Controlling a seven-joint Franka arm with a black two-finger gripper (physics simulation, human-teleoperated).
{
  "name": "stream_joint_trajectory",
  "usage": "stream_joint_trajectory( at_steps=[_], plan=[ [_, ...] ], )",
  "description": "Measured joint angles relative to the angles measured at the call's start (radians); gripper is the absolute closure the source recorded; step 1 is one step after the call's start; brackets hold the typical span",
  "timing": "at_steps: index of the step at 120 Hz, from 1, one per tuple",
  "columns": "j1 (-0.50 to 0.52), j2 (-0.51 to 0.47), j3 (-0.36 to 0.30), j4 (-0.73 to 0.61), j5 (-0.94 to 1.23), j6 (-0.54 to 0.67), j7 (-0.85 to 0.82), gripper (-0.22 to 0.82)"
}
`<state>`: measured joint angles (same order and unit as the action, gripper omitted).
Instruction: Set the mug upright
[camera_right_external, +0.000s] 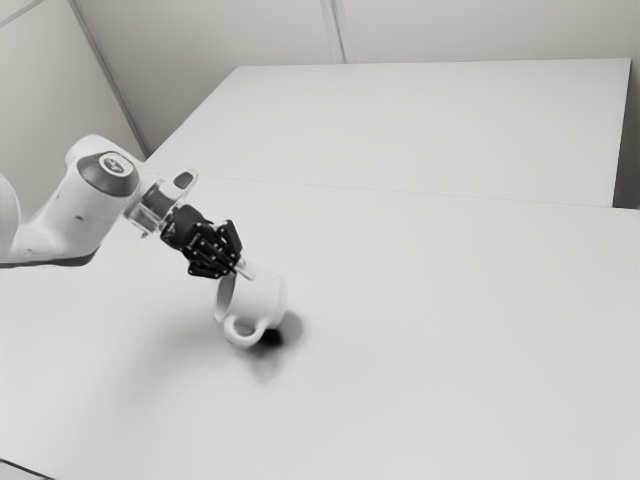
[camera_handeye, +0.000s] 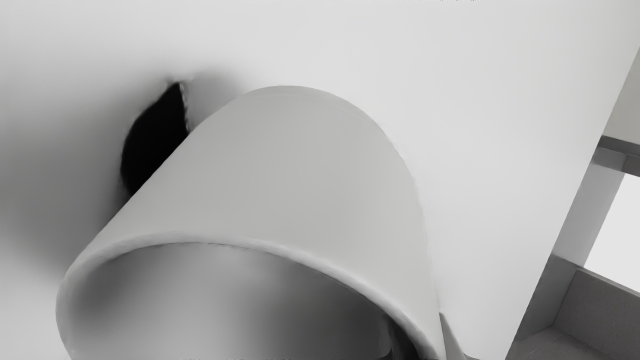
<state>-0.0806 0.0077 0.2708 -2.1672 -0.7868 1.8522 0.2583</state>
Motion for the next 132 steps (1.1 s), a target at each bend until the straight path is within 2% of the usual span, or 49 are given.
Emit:
stream_joint_trajectory(
  at_steps=[40,66,85,132],
  plan=[
    [-0.054,0.008,0.003,0.071,0.312,-0.010,-0.225,0.79],
    [-0.135,0.038,0.003,0.113,0.493,-0.041,-0.387,0.79],
    [-0.222,0.073,0.003,0.130,0.584,-0.076,-0.486,0.79],
    [-0.247,0.147,0.003,0.187,0.698,-0.158,-0.655,0.78]
  ],
)
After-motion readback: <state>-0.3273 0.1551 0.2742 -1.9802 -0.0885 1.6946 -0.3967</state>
